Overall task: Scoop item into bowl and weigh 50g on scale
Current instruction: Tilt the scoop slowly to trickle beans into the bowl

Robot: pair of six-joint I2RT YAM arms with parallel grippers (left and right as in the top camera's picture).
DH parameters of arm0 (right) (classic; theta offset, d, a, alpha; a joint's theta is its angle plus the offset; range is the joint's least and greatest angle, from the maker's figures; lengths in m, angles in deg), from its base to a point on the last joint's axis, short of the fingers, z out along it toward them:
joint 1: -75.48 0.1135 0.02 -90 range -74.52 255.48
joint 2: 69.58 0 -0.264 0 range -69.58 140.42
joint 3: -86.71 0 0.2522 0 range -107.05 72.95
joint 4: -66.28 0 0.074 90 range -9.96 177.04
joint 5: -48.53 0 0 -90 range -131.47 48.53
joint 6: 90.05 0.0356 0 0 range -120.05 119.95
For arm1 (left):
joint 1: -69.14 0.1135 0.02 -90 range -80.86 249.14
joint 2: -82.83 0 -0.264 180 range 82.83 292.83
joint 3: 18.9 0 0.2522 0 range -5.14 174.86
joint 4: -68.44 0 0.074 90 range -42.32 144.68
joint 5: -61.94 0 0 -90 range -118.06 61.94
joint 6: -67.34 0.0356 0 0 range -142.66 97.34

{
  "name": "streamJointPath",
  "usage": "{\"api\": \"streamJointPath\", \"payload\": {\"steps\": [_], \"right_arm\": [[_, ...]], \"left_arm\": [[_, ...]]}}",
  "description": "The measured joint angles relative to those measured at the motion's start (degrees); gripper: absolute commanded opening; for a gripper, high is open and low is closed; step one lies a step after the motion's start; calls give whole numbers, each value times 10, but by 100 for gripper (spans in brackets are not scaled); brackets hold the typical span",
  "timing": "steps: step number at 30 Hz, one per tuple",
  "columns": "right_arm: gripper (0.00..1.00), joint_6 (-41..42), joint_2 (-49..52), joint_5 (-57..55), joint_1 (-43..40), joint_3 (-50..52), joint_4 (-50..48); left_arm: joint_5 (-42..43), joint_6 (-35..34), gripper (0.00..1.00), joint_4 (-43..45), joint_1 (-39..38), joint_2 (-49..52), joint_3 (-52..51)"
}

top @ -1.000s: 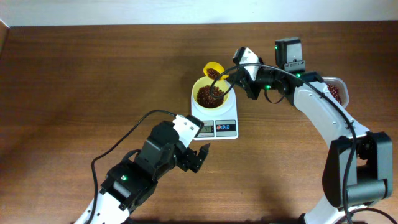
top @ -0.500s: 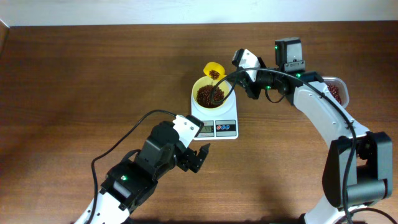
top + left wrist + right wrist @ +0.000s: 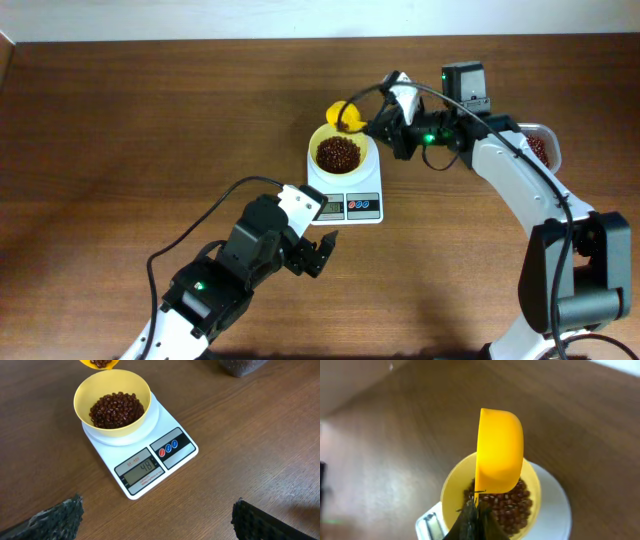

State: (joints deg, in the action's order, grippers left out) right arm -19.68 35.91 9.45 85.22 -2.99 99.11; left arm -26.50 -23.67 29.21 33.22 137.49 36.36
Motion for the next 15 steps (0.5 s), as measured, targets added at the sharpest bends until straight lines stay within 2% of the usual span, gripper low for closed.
{"api": "streamJointPath", "payload": {"steps": [4,8,12,15], "right_arm": [[4,115,0,11,0,0,0],[4,160,0,21,0,0,0],[4,148,0,24,0,0,0],[4,59,0,21,0,0,0]], "left_arm": [[0,0,99,0,0,0,0],[0,0,99,0,0,0,0],[0,0,99,0,0,0,0],[0,0,99,0,0,0,0]]}}
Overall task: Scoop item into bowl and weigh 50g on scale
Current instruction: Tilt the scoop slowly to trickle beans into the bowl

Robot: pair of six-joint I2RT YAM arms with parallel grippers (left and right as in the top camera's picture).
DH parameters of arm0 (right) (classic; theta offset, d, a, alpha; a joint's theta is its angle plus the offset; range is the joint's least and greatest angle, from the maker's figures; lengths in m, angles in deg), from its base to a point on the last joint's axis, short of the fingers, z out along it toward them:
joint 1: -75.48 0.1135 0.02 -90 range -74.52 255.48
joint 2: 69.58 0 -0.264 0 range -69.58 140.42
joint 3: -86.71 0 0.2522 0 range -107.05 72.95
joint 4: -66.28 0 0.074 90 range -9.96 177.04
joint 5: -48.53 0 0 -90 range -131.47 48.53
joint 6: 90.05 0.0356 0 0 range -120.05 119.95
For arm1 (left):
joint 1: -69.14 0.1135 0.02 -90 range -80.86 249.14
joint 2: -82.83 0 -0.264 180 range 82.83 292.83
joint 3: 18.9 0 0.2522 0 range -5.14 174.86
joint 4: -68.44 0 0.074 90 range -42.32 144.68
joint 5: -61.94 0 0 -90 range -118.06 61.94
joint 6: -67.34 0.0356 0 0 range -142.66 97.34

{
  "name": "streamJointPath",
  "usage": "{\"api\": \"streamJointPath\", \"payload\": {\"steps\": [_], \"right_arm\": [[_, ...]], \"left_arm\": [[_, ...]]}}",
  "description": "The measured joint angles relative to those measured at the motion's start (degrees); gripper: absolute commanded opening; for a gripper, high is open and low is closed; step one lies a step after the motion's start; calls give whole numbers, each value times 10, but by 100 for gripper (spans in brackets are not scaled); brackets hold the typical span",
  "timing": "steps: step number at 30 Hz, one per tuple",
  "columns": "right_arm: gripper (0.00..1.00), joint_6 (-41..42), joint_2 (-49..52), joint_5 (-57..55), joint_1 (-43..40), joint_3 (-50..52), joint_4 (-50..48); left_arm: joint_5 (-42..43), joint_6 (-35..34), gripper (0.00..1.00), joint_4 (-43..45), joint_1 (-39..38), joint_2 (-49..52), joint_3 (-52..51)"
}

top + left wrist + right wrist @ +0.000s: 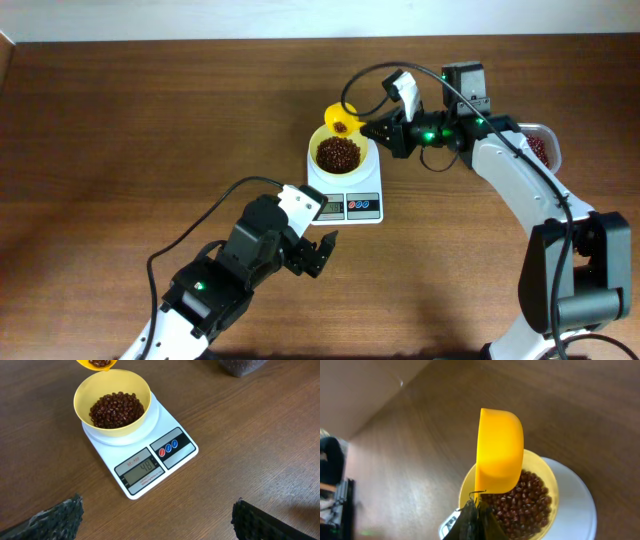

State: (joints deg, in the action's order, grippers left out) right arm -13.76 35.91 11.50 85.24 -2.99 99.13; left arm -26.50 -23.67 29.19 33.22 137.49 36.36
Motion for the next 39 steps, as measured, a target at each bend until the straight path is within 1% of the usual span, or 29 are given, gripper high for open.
{"api": "streamJointPath", "payload": {"steps": [1,3,4,9,13,16,23,25,27,30,32,35,39], "right_arm": [[4,-18,0,-1,0,0,0],[4,-85,0,-21,0,0,0],[4,-102,0,-27,0,0,0],[4,-148,0,-66,0,0,4],[4,-163,0,-87,0,0,45],[4,-190,0,-90,0,0,36],[4,-213,0,-97,0,0,59],[4,-231,0,-99,0,0,46],[4,-240,0,-98,0,0,53],[4,-245,0,-99,0,0,44],[4,-245,0,-96,0,0,66],[4,-245,0,-99,0,0,49],[4,-245,0,-101,0,0,51]], "left_arm": [[0,0,99,0,0,0,0],[0,0,99,0,0,0,0],[0,0,99,0,0,0,0],[0,0,99,0,0,0,0],[0,0,99,0,0,0,0],[0,0,99,0,0,0,0],[0,0,99,-2,0,0,0],[0,0,99,-2,0,0,0],[0,0,99,-4,0,0,0],[0,0,99,-4,0,0,0],[0,0,99,-4,0,0,0],[0,0,99,-4,0,0,0],[0,0,99,-4,0,0,0]]}}
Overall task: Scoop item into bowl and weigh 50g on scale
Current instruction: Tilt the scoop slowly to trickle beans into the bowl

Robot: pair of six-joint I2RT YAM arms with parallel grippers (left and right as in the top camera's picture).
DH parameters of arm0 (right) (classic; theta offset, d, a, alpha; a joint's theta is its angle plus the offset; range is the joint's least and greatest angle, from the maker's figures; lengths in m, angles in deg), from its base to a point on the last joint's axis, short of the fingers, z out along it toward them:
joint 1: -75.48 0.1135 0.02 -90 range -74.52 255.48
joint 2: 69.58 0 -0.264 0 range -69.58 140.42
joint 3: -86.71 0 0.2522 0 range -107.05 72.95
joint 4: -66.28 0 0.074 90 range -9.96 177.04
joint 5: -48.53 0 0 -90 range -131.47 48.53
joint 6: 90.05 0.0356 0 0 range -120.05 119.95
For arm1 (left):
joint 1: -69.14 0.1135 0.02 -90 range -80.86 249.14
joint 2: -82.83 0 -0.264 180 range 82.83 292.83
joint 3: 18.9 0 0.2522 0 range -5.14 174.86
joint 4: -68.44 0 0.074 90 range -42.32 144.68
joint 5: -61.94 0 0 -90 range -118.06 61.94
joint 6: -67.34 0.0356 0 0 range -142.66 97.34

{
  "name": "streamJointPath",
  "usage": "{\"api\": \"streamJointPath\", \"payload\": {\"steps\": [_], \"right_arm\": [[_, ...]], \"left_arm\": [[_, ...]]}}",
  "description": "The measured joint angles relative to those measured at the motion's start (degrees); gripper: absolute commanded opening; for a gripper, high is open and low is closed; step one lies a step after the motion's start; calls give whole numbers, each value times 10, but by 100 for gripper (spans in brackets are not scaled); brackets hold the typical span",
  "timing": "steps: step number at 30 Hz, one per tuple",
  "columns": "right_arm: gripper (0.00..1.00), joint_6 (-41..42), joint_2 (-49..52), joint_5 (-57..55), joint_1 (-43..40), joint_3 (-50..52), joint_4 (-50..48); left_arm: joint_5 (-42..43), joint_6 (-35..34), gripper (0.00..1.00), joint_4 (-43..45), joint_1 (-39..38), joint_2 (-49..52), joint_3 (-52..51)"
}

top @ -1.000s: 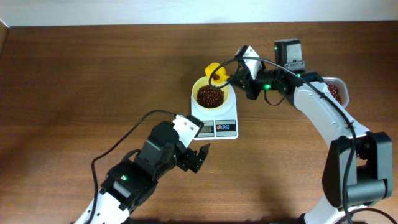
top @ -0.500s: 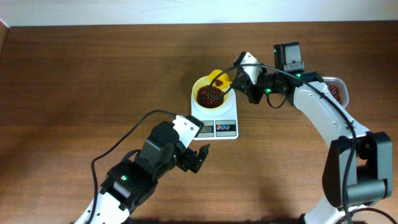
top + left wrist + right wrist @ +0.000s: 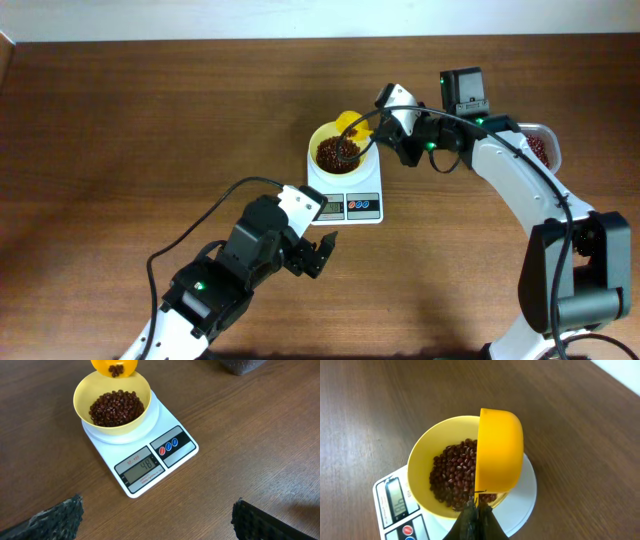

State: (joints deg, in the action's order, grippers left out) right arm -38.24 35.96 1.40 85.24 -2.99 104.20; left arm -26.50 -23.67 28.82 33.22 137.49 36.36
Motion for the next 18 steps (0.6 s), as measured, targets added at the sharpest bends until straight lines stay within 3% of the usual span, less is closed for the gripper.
{"api": "streamJointPath", "payload": {"steps": [18], "right_arm": [[4,0,1,0,0,0,14]], "left_arm": [[0,0,99,0,0,0,0]]}}
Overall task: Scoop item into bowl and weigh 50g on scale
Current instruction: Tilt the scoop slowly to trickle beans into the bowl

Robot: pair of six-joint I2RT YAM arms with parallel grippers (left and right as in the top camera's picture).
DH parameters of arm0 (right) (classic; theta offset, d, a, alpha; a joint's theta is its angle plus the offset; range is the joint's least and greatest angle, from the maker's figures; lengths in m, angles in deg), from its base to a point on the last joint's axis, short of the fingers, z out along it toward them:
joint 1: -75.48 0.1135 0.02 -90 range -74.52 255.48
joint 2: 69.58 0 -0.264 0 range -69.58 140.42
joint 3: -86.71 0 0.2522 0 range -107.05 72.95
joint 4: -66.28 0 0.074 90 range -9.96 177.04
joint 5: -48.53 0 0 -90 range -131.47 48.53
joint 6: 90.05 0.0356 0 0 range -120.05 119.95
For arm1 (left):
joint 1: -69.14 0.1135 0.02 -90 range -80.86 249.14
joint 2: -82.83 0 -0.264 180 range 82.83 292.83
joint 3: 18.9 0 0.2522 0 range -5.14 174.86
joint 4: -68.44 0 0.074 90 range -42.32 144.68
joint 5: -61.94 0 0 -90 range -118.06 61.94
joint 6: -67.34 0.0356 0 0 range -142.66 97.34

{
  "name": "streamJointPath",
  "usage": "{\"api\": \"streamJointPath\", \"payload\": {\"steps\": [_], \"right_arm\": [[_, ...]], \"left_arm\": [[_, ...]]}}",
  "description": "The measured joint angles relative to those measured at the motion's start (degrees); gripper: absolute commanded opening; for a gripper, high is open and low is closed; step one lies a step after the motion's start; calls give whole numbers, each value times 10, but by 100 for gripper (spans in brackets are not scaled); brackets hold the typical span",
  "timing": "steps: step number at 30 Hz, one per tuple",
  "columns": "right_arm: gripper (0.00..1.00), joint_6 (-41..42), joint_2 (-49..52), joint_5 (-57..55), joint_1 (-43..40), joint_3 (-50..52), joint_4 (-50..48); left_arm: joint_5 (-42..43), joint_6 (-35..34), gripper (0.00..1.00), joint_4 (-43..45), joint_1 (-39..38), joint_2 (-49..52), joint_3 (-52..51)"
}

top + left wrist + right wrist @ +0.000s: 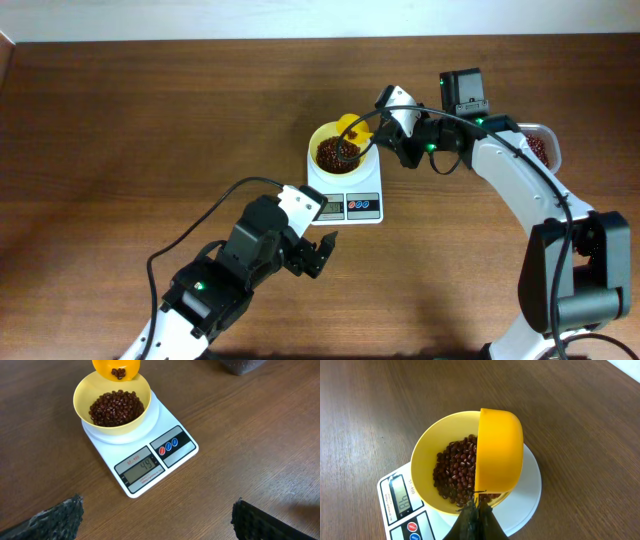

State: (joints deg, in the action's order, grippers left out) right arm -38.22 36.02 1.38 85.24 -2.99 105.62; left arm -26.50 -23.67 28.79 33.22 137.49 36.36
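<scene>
A yellow bowl (pixel 317 139) (pixel 82 391) (pixel 426 446) of red beans stands on the white scale (pixel 345 208) (pixel 186 454). The scale's display (pixel 146 466) reads 49. My right gripper (pixel 388 134) (pixel 476 506) is shut on the handle of an orange scoop (pixel 350 124) (pixel 116 366) (pixel 500 450). The scoop is tipped over the bowl's far rim with a few beans in it. My left gripper (pixel 318 250) (pixel 157 516) stands open in front of the scale, holding nothing.
A container of red beans (pixel 540 148) (pixel 240 365) sits at the right, behind my right arm. The right arm's cable arcs over the scale's right side. Brown tabletop lies all round the scale.
The display has gone from 48 to 49. The scoop sits a touch lower over the bowl's far rim. My left gripper has not moved.
The scoop, with beans in it, was first held level just past the bowl's far rim, the scale reading 48. Then it was tipped over the rim, still at 48. Now the reading is 49 and few beans lie in the scoop.
</scene>
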Motion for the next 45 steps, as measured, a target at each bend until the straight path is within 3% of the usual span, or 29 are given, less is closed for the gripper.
{"api": "streamJointPath", "payload": {"steps": [45], "right_arm": [[4,0,1,-22,0,0,-4]], "left_arm": [[0,0,99,0,0,0,0]]}}
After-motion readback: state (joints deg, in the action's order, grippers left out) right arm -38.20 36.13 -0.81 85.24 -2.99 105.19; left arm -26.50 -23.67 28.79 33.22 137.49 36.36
